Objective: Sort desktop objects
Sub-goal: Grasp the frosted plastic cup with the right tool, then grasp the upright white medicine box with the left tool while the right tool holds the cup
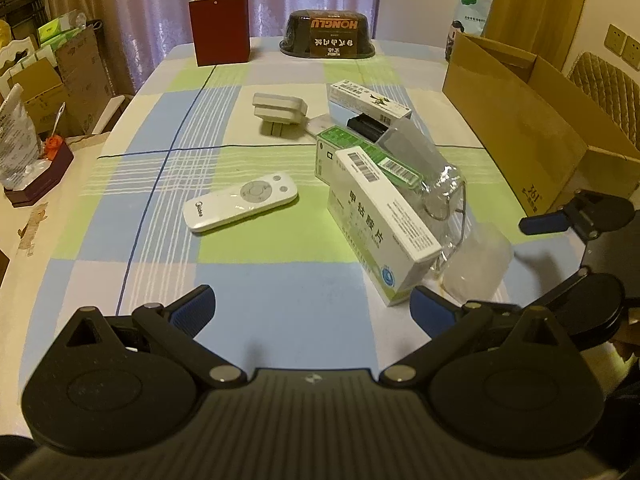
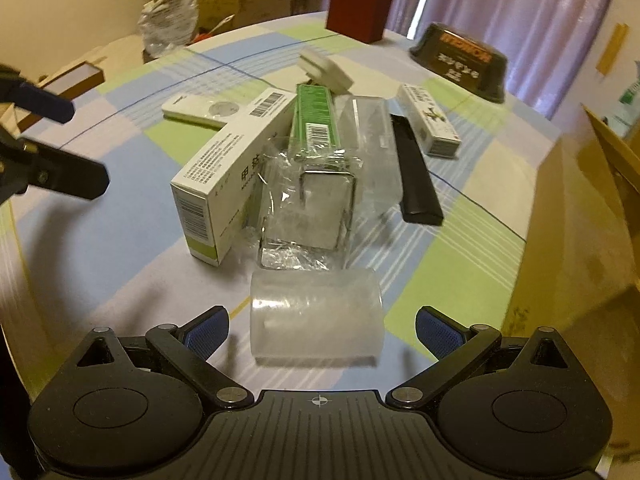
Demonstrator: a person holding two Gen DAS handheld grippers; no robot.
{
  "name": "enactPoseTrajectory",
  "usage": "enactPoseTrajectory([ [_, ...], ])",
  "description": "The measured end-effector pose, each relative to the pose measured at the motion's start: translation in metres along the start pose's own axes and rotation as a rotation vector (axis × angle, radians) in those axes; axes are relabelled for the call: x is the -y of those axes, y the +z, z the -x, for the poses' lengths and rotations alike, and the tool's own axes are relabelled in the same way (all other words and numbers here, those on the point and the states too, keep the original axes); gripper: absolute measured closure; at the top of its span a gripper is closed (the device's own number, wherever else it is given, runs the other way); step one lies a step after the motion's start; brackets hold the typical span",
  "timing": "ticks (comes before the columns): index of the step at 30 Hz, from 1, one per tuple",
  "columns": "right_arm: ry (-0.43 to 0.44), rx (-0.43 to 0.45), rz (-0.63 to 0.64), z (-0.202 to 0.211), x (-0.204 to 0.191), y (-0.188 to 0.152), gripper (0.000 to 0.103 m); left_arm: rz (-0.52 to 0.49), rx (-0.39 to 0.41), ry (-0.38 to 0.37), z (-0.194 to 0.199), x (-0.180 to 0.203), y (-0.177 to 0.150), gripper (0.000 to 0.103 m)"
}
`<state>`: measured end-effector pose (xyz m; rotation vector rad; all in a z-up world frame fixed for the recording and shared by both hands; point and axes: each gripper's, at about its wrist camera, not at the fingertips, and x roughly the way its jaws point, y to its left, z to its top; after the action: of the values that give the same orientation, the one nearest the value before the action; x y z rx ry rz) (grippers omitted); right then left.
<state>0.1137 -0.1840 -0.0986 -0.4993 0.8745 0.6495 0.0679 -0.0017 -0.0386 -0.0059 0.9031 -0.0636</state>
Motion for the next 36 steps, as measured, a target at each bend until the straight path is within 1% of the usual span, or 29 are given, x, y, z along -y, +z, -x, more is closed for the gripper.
enactPoseTrajectory([
  [2, 0.005, -0.005, 0.002, -0.003, 0.001, 0.000, 0.001, 0.005, 0.000, -0.001, -0.003, 0.000, 0.001, 0.001],
  [3, 0.007, -0.007, 0.003, -0.005, 0.002, 0.000, 0.003, 0.007, -0.001, -0.002, -0.004, 0.000, 0.001, 0.001],
  [4, 0.009, -0.009, 0.004, -0.007, 0.002, 0.000, 0.009, 0.009, -0.003, -0.002, -0.005, 0.000, 0.001, 0.001],
  [5, 0.011, -0.012, 0.005, -0.008, 0.003, 0.000, 0.020, 0.011, -0.004, -0.003, -0.007, 0.000, 0.002, 0.001],
  [14, 0.026, -0.018, 0.016, -0.015, 0.004, 0.000, 0.021, 0.019, -0.008, -0.019, -0.014, 0.004, 0.003, 0.001],
  [15, 0.026, -0.017, 0.015, -0.015, 0.003, 0.000, 0.030, 0.020, -0.006, -0.022, -0.015, 0.004, 0.005, 0.001],
  [21, -0.005, -0.014, -0.061, -0.009, 0.009, -0.002, 0.030, 0.026, 0.009, -0.043, -0.021, 0.012, 0.016, 0.002],
  [24, -0.015, -0.018, -0.095, -0.005, 0.011, -0.006, 0.030, 0.028, 0.018, -0.065, -0.026, 0.020, 0.023, 0.008],
  [28, -0.014, -0.022, -0.133, 0.000, 0.014, -0.015, 0.030, 0.022, 0.017, -0.101, -0.036, 0.033, 0.031, 0.014],
  [30, -0.015, -0.021, -0.140, 0.002, 0.014, -0.018, 0.032, 0.005, 0.006, -0.101, -0.043, 0.039, 0.034, 0.025],
  [31, -0.016, -0.021, -0.145, 0.003, 0.014, -0.020, 0.032, 0.001, -0.004, -0.100, -0.047, 0.042, 0.035, 0.029],
  [33, -0.018, -0.018, -0.153, 0.004, 0.015, -0.021, 0.032, -0.005, -0.021, -0.097, -0.054, 0.045, 0.037, 0.039],
  [34, -0.022, -0.016, -0.156, 0.005, 0.015, -0.021, 0.032, -0.009, -0.028, -0.092, -0.055, 0.045, 0.037, 0.043],
  [35, -0.026, -0.014, -0.159, 0.005, 0.016, -0.022, 0.032, -0.018, -0.034, -0.090, -0.057, 0.045, 0.037, 0.050],
  [36, -0.029, -0.012, -0.160, 0.005, 0.016, -0.022, 0.032, -0.027, -0.039, -0.088, -0.057, 0.045, 0.037, 0.060],
])
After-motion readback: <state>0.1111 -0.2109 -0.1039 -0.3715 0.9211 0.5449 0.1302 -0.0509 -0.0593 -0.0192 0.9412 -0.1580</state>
